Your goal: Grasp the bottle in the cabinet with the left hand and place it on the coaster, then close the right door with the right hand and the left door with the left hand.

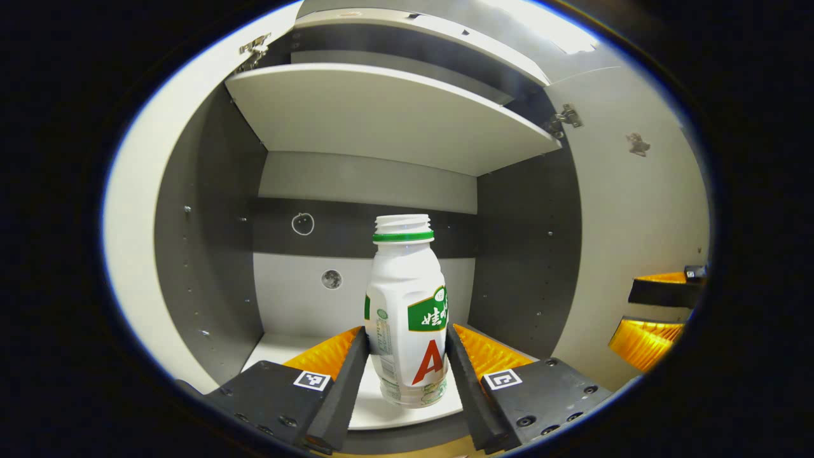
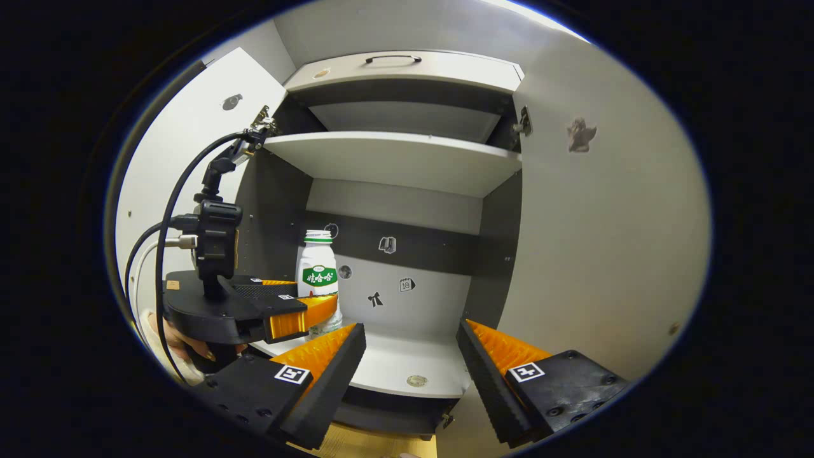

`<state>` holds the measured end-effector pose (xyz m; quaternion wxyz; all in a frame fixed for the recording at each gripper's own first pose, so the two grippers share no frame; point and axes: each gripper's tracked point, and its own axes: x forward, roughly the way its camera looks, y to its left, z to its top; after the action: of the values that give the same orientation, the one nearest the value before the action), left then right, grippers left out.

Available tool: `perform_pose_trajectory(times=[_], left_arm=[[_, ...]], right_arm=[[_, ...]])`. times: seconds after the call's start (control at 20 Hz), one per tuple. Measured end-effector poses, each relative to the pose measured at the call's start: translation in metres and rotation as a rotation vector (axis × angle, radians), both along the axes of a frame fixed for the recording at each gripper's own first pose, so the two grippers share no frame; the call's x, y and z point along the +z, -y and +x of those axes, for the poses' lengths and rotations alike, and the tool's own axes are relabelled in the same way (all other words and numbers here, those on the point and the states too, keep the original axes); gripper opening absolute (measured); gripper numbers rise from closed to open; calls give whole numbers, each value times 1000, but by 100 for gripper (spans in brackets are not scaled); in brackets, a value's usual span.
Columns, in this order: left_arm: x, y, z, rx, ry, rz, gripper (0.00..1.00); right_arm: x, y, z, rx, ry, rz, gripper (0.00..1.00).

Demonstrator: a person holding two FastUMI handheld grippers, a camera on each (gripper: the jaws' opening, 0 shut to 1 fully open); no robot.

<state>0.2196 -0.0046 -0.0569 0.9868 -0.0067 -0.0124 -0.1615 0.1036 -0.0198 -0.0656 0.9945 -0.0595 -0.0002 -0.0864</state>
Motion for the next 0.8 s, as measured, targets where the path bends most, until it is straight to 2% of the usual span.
perform_pose_trajectory(times=[0.3,0.65,0.8], left_arm=[[-13,-6,-59,-11,-6,67,72],[-43,-3,-121,-47,-40,72,73],[-59,6,-155,-52,-22,56,73]], right_arm=[[8,-19,-46,-30,16,29,97],[-1,-21,-99,-106,-8,6,97],[-7,-16,-115,-90,-13,0,97]])
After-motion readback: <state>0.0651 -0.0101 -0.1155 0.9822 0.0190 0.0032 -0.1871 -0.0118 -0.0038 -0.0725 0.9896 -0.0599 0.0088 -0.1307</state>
